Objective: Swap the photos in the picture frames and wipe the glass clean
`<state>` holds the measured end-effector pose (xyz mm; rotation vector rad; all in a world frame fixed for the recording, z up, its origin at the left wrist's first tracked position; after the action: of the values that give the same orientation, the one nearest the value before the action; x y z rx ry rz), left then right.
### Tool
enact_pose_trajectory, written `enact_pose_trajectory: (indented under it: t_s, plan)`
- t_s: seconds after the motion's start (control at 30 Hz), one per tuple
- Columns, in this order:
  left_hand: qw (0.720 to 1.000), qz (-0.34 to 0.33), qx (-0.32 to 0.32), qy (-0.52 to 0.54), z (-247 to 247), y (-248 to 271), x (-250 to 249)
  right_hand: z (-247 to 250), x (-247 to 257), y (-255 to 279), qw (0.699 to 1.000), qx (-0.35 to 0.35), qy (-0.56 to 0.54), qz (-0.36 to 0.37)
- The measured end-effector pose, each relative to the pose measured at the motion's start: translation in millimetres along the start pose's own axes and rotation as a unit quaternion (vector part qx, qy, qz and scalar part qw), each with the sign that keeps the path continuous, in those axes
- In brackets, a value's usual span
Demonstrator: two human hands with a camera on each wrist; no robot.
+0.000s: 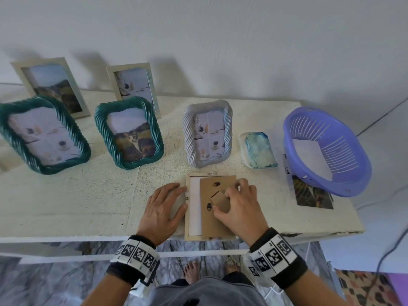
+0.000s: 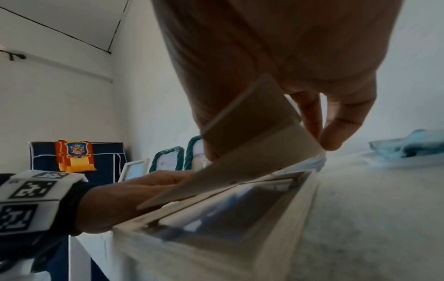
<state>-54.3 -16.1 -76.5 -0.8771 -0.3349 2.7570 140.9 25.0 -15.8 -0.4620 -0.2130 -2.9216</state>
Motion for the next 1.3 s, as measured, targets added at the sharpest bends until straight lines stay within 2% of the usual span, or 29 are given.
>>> enact_pose_trajectory:
  t_s: [0.1, 0.3, 0.4, 0.5, 0.57, 0.67, 0.83, 1.13, 1.3]
  plan:
    - [1.000, 0.002, 0.002, 0.001, 0.3, 0.2, 1.7, -13.2, 7.7, -2.4, 1.000, 0.013, -0.003, -0.004]
    - [1.000, 0.002, 0.000, 0.002, 0.5, 0.1, 2.8, -20.0, 23.0, -3.3, 0.998, -0.047, 0.027, 0.021]
    - [1.000, 0.000, -0.001, 0.002, 0.8, -0.6, 1.8, -23.0, 22.5, -3.3, 0.997, -0.049, 0.046, 0.023]
    - [1.000, 0.003, 0.000, -0.003, 1.2, 0.0, 2.8, -26.3, 18.4, -4.9, 0.998, -0.013, 0.034, 0.053]
    - [1.000, 0.006, -0.001, 0.000, 1.0, 0.6, 2.8, -25.0, 5.7, -11.3, 0.997, 0.038, -0.032, 0.065]
    - [1.000, 0.007, -0.004, 0.000, 0.8, 0.1, 1.4, -10.6, -20.2, -24.5, 0.990, 0.068, -0.103, 0.074]
    - [1.000, 0.006, -0.011, -0.005, 2.0, 0.4, 1.2, -21.7, -41.3, -30.6, 0.957, 0.209, -0.181, 0.082]
    - [1.000, 0.006, -0.007, -0.006, 0.8, 0.7, 1.2, -29.7, -37.6, -43.4, 0.945, 0.254, -0.169, 0.119]
    - [1.000, 0.012, 0.000, -0.004, -1.3, 1.5, 1.7, -31.7, -34.4, -48.4, 0.963, 0.198, -0.128, 0.133]
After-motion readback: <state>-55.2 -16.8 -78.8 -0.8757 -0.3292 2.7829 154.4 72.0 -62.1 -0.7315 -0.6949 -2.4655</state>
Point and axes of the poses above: each hand's wrist, its own y-axis away from the middle knuckle, its own z-axis out of the back of the hand, x = y × z, the point moved 9 cm from there along -y, towards the middle knuckle, and after that the axes turned 7 degrees about -z, right-handed, at the moved point
